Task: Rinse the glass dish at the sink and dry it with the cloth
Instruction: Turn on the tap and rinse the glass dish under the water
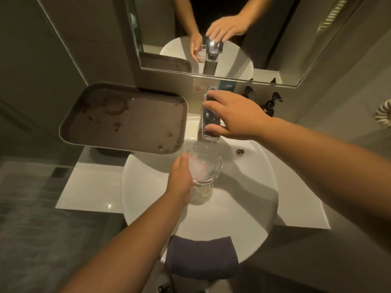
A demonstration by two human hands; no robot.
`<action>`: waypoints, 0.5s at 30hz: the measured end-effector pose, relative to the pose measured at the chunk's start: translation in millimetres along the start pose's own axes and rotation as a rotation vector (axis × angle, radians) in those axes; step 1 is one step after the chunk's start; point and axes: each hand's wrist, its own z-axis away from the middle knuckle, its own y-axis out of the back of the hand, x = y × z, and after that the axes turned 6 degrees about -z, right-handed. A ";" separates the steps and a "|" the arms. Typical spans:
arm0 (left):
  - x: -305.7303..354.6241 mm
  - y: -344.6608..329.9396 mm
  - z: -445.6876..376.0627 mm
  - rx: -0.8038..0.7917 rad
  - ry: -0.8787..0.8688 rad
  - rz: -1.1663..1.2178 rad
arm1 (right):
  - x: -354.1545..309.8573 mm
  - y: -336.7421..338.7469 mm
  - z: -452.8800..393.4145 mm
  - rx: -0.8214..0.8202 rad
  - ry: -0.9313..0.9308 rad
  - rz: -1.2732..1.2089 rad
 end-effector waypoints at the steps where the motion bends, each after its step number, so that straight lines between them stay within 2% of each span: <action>1: -0.5 -0.2 -1.8 -0.001 -0.002 -0.006 | 1.5 -0.5 -5.5 0.006 0.009 0.020; 7: -1.7 2.1 -5.6 -0.002 -0.008 -0.015 | 9.0 -6.9 -22.5 0.016 -0.022 0.131; 15: 0.5 1.5 -5.4 0.012 -0.079 -0.090 | 14.0 9.0 -31.5 0.089 0.033 0.037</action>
